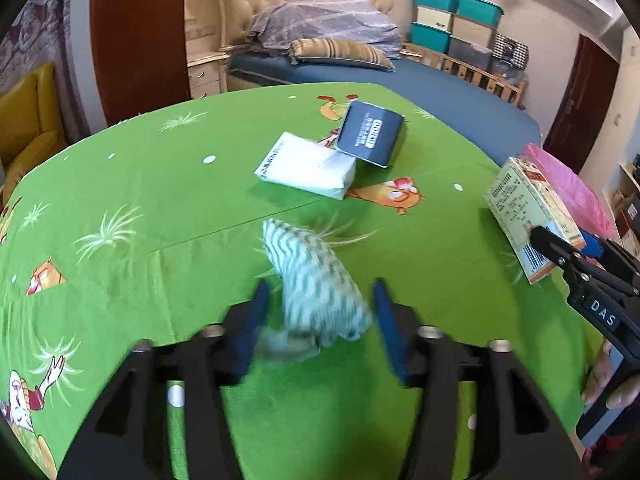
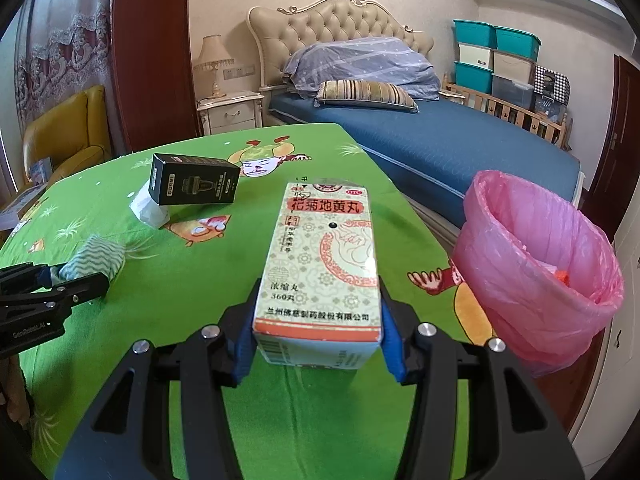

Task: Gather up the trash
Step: 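Carry the medicine box and teal cloth over the wastebasket with both tools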

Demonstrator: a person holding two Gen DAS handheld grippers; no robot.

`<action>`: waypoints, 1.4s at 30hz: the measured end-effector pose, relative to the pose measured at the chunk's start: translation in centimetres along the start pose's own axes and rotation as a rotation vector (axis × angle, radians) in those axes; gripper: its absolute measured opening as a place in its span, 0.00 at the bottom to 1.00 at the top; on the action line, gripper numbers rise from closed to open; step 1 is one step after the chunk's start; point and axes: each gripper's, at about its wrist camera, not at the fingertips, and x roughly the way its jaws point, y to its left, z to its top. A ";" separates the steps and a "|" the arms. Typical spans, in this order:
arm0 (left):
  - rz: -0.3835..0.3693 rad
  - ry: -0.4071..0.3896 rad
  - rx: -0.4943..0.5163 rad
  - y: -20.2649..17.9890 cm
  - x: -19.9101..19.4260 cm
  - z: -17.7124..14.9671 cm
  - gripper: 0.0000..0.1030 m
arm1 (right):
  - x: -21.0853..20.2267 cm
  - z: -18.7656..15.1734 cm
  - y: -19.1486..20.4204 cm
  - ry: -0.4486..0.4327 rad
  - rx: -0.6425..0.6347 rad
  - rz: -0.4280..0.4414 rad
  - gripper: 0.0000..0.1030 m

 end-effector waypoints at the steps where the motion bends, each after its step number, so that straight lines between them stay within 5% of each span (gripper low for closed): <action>1: 0.007 -0.004 -0.007 0.2 -0.1 0.0 0.72 | 0.0 0.0 0.0 -0.001 0.000 0.000 0.48; 8: 0.024 0.011 -0.043 1.0 0.1 -0.1 0.72 | 0.0 -0.1 0.1 0.000 -0.002 0.001 0.48; 12: 0.020 0.018 -0.040 1.0 0.3 0.1 0.47 | 0.0 -0.2 0.1 0.001 -0.009 0.001 0.48; 16: 0.016 0.000 -0.011 0.3 0.0 -0.2 0.37 | 0.0 -0.2 0.1 0.001 -0.012 0.000 0.49; 42: 0.060 -0.209 0.067 -1.4 -5.0 -1.4 0.36 | -4.3 -1.5 0.4 -0.149 0.002 0.064 0.48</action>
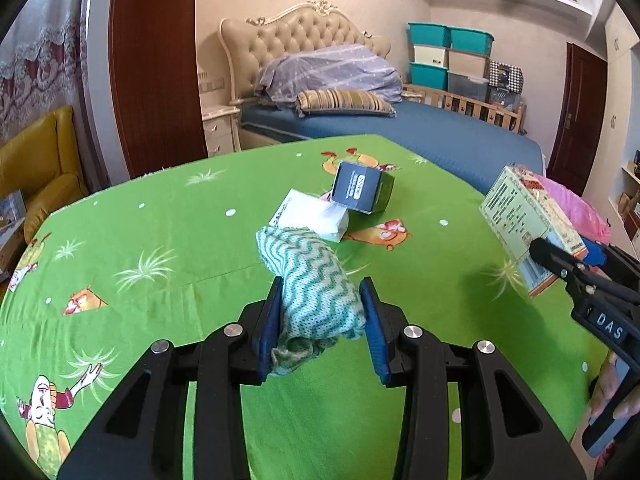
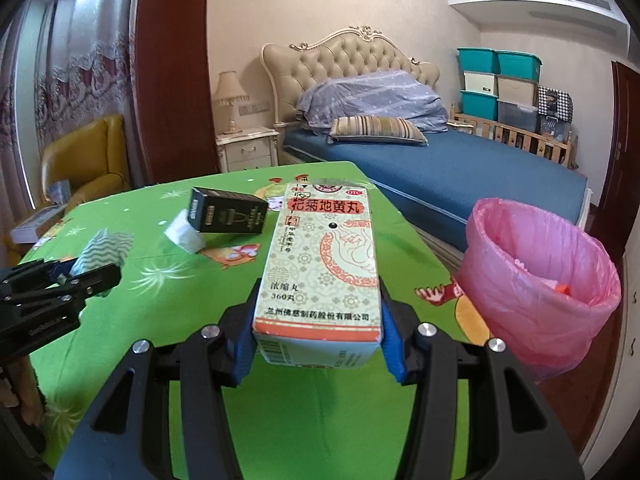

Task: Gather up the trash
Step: 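Carry the medicine box and teal cloth over the wastebasket with both tools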

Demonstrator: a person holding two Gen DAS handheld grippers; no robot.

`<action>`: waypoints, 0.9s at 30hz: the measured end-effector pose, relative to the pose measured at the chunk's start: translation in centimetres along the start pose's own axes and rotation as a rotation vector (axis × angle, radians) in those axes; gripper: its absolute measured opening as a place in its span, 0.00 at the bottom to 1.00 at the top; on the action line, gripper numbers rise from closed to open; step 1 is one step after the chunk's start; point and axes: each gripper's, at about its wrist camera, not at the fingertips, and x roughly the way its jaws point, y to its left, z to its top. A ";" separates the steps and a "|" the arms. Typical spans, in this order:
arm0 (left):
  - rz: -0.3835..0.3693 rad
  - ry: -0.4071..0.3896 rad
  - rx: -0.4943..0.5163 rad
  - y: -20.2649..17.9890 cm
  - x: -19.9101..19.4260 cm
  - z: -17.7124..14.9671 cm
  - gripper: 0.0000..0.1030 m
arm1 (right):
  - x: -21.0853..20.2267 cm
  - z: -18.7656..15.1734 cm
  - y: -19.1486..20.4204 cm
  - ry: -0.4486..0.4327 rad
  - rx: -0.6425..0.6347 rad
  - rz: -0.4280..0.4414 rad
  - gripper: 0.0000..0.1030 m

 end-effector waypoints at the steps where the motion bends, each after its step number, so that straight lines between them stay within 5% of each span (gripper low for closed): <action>1: 0.001 -0.008 0.007 -0.2 -0.2 0.0 0.36 | -0.2 -0.1 0.1 -0.001 -0.002 0.003 0.48; 12: -0.003 -0.092 0.056 -2.0 -2.6 0.0 0.36 | -2.6 -0.8 0.4 -0.021 -0.019 0.034 0.48; 27: -0.033 -0.145 0.120 -4.3 -4.0 1.1 0.36 | -4.8 -1.2 -3.0 -0.044 0.001 -0.038 0.48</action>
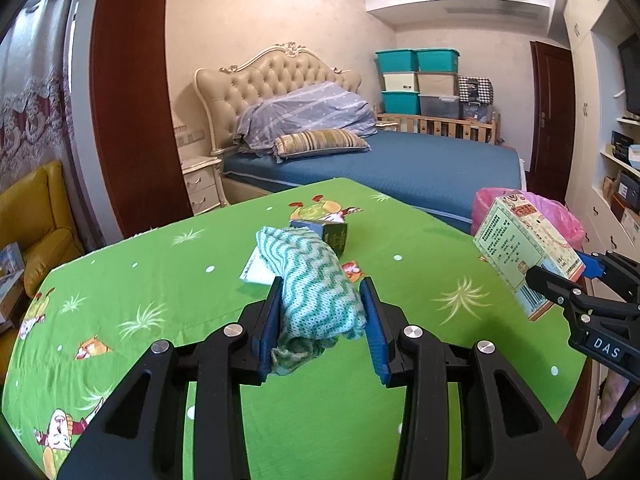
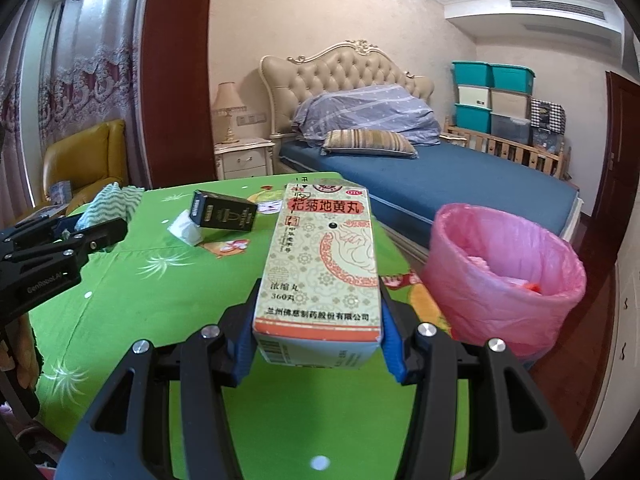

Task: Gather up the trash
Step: 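Carry the medicine box and teal cloth over the wastebasket with both tools, then open both tools to drop the medicine box and cloth into the wastebasket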

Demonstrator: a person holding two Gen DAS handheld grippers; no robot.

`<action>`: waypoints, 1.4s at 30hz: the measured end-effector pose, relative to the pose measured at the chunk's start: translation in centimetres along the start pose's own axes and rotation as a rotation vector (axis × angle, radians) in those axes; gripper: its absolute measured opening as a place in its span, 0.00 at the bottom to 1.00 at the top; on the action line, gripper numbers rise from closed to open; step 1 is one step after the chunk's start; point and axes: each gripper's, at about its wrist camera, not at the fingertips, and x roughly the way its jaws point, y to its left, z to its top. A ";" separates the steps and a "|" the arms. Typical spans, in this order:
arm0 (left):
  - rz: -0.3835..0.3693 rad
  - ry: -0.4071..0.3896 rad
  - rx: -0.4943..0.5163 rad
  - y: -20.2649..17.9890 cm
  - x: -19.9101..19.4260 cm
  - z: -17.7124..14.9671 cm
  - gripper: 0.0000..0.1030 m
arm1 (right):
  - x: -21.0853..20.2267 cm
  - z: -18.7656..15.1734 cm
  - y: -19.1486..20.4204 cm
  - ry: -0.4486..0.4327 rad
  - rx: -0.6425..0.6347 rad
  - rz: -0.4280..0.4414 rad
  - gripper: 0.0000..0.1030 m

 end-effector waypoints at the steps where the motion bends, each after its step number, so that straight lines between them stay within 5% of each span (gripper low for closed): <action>1: -0.003 -0.001 0.007 -0.2 0.0 0.1 0.36 | -0.1 0.0 -0.3 0.000 0.003 -0.005 0.48; 29: -0.278 0.063 0.157 -11.9 3.6 3.7 0.36 | -4.5 -1.5 -13.2 -0.050 0.136 -0.257 0.48; 42: -0.486 0.074 0.143 -19.1 8.0 10.0 0.36 | -3.4 0.4 -18.4 -0.049 0.116 -0.344 0.48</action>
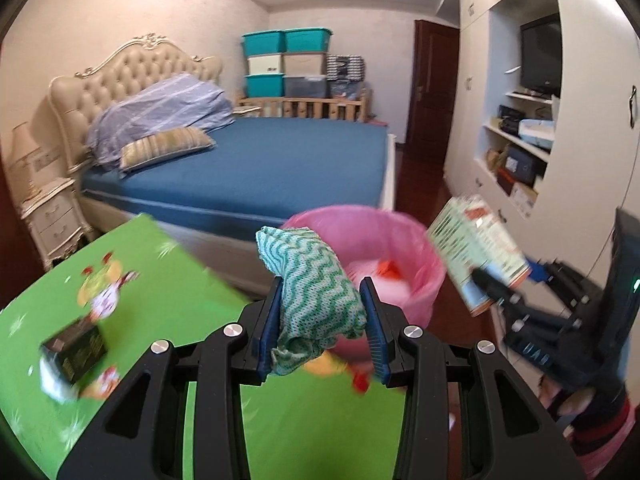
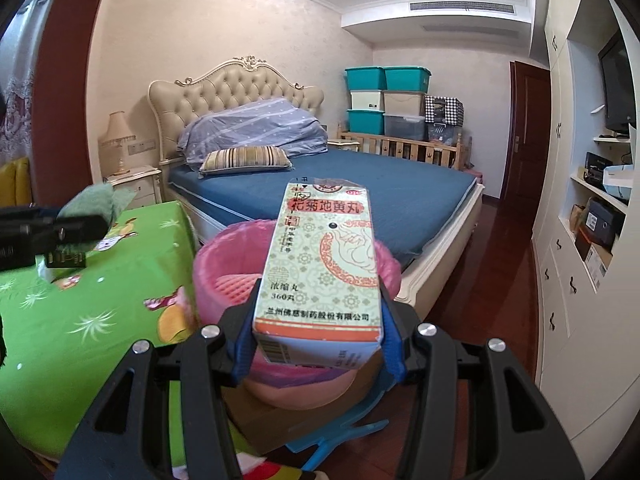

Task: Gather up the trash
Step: 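Open both tools to drop the medicine box and cloth into the wastebasket, then move both tools back over the black box and tissue pack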

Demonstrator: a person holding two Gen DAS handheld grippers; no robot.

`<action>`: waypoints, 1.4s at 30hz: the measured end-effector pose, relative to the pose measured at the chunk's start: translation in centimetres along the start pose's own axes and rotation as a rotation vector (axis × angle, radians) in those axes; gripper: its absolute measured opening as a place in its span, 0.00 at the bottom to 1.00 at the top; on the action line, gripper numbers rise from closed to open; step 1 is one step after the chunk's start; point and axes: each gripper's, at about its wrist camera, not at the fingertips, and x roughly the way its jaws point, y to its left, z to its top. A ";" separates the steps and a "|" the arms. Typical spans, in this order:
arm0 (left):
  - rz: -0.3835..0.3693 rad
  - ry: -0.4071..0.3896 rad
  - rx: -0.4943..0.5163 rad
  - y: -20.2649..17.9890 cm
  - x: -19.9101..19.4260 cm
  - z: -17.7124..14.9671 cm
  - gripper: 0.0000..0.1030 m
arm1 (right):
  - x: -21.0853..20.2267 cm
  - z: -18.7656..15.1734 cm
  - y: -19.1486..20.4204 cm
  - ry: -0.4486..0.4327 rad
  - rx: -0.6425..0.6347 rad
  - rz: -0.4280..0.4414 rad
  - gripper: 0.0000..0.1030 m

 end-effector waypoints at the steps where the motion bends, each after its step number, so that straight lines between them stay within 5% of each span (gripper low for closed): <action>1: -0.007 -0.003 0.010 -0.4 0.5 0.6 0.36 | 0.4 0.2 0.0 0.001 0.000 -0.003 0.48; 9: -0.041 0.025 0.001 -1.7 6.2 5.1 0.36 | 4.2 1.8 -0.7 0.015 -0.002 0.020 0.48; 19: -0.039 0.042 -0.039 -1.9 10.2 7.1 0.37 | 7.3 2.6 -1.0 0.005 0.004 0.045 0.50; 20: -0.041 0.044 -0.049 -1.8 10.6 7.2 0.44 | 7.6 2.5 -1.0 -0.006 0.008 0.067 0.50; 21: -0.042 0.052 -0.062 -1.5 11.0 7.2 0.68 | 8.1 2.3 -1.1 -0.020 0.004 0.105 0.62; 22: -0.044 0.054 -0.077 -1.3 11.2 7.3 0.80 | 8.6 2.1 -1.1 -0.021 -0.002 0.127 0.85; 23: -0.039 0.037 -0.103 -0.9 11.2 7.2 0.91 | 9.1 1.9 -1.1 -0.014 -0.008 0.125 0.89; 31: 0.047 0.012 -0.127 3.1 8.3 4.6 0.91 | 6.0 0.6 -2.3 -0.021 0.033 0.086 0.87; 42: 0.297 -0.096 -0.071 8.5 -3.4 -3.5 0.92 | 2.1 0.5 1.6 -0.027 -0.013 0.136 0.88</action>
